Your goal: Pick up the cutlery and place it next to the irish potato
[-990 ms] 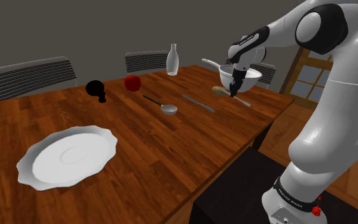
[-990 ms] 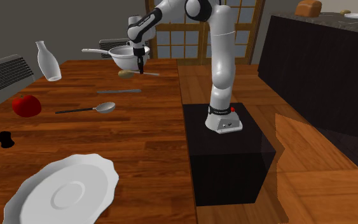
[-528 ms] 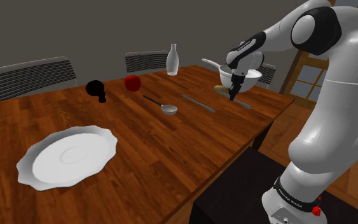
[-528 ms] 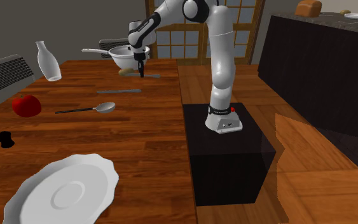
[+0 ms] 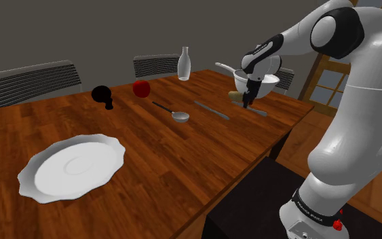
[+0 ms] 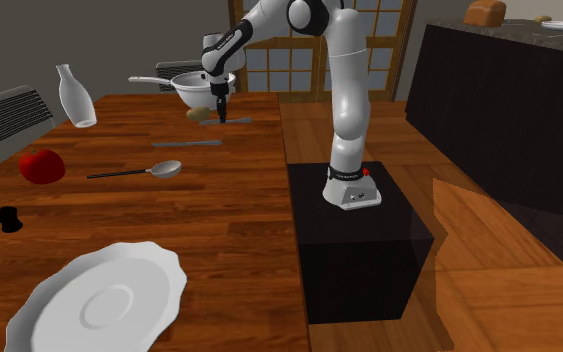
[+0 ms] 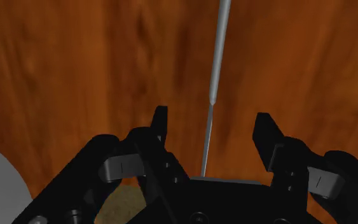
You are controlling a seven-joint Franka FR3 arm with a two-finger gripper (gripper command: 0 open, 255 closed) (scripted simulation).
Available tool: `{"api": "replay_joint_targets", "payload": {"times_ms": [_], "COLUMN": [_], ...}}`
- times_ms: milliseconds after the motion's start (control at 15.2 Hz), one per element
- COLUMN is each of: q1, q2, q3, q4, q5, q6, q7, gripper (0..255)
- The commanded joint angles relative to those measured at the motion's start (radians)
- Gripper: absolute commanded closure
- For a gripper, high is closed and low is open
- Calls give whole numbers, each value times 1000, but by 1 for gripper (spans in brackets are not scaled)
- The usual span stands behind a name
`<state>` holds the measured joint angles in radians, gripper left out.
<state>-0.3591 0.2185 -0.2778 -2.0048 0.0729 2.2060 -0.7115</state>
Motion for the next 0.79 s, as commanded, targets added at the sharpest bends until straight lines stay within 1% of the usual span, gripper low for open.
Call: {"api": "replay_joint_targets", "payload": {"times_ms": [0,198,462,726], "q1": [0,0,5,5], "q2": [0,0,-57,-57], "q3": [0,0,-5,-5], "q4": [0,0,61,61], "q5": [0,0,-22,-22], "q6": [0,0,-115,-115], "q7": [0,0,15,15], "gripper": [0,0,0,0]}}
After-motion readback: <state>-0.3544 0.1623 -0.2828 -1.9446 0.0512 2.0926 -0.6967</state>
